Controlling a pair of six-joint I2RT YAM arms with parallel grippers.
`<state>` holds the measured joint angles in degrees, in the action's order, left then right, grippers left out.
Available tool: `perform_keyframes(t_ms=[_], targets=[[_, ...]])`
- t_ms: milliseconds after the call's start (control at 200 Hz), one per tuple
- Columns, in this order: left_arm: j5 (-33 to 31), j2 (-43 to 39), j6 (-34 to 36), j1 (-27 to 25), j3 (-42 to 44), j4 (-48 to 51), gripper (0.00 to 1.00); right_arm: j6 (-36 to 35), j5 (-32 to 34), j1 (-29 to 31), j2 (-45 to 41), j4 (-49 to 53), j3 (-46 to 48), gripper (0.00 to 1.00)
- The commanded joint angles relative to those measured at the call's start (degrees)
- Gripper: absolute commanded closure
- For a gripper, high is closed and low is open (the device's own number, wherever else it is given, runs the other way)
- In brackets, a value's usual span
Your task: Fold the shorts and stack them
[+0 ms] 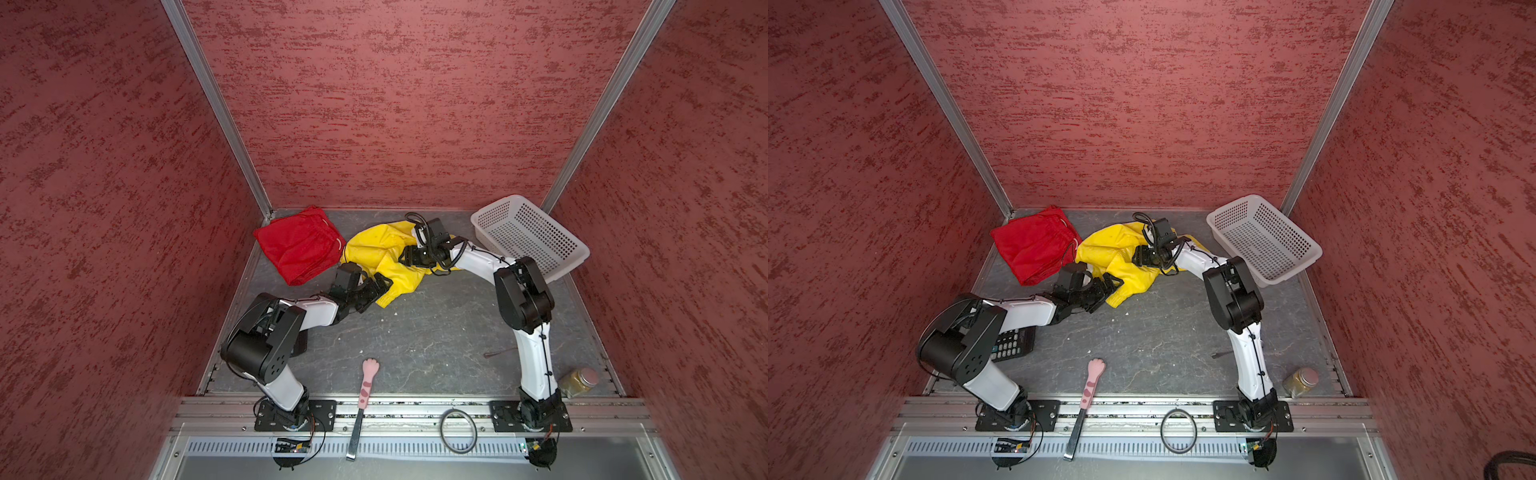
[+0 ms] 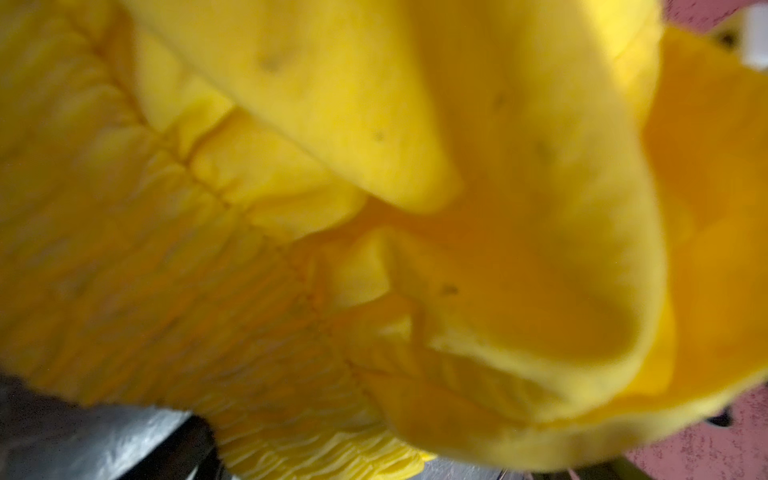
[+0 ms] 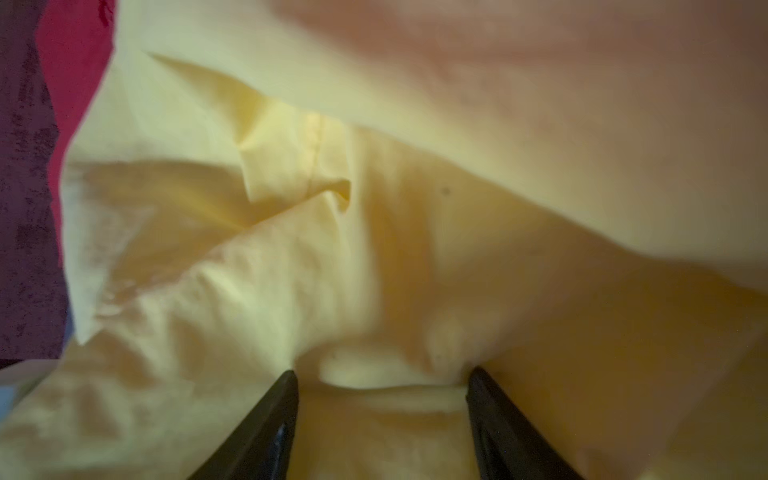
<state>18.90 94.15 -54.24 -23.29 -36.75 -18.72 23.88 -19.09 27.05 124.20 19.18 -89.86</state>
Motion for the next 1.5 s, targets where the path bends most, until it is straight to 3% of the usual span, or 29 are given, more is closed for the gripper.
perform_keyframes(t_ms=[0,130,270,351,451,511,601,902,1017,1152,1222,1403,1498], targets=[[-1.2,-0.1,-2.1,1.7,2.5,-8.1,0.11,1.6,0.3,-0.2,-1.6,-1.6,5.0,0.34],[-1.5,-3.9,-1.9,3.6,4.1,-8.2,0.28,2.7,1.4,-0.2,-2.7,-3.0,10.2,0.34],[-1.3,-7.6,-0.5,4.4,3.5,-4.3,0.33,4.4,0.5,-0.2,-3.8,-6.0,14.8,0.34],[-0.3,-9.1,-0.4,4.4,3.1,-2.2,0.32,5.0,0.8,-0.2,-3.9,-6.7,16.3,0.35],[0.1,-10.8,-0.1,4.3,3.3,0.8,0.18,5.4,0.8,-0.2,-4.2,-7.6,17.7,0.35],[-0.5,-11.6,0.3,4.3,3.6,1.9,0.18,5.3,0.7,-0.1,-4.5,-7.7,18.1,0.35],[-1.6,-11.0,0.3,4.2,3.7,1.6,0.43,5.2,0.6,0.1,-5.0,-7.6,18.1,0.35],[-1.9,-5.2,0.6,4.3,-2.2,-0.8,1.0,6.0,-1.2,1.1,-7.2,-9.4,19.6,0.36],[-1.4,-8.9,3.5,6.7,-5.1,5.8,1.0,5.0,-1.2,1.0,-9.9,-10.9,22.2,0.36],[-3.0,-16.1,12.5,12.4,-12.3,27.8,1.0,2.1,-1.2,0.0,-16.4,-14.5,26.4,0.33],[-3.6,-19.9,16.7,15.8,-13.8,34.8,1.0,2.3,2.6,-0.9,-20.1,-14.7,28.2,0.3],[0.9,-22.9,21.5,20.6,-12.3,38.7,1.0,5.4,13.3,-5.4,-28.9,-16.4,32.5,0.28],[2.6,-21.6,21.8,21.0,-11.5,38.3,1.0,5.9,14.8,-7.8,-29.1,-14.1,30.2,0.28]])
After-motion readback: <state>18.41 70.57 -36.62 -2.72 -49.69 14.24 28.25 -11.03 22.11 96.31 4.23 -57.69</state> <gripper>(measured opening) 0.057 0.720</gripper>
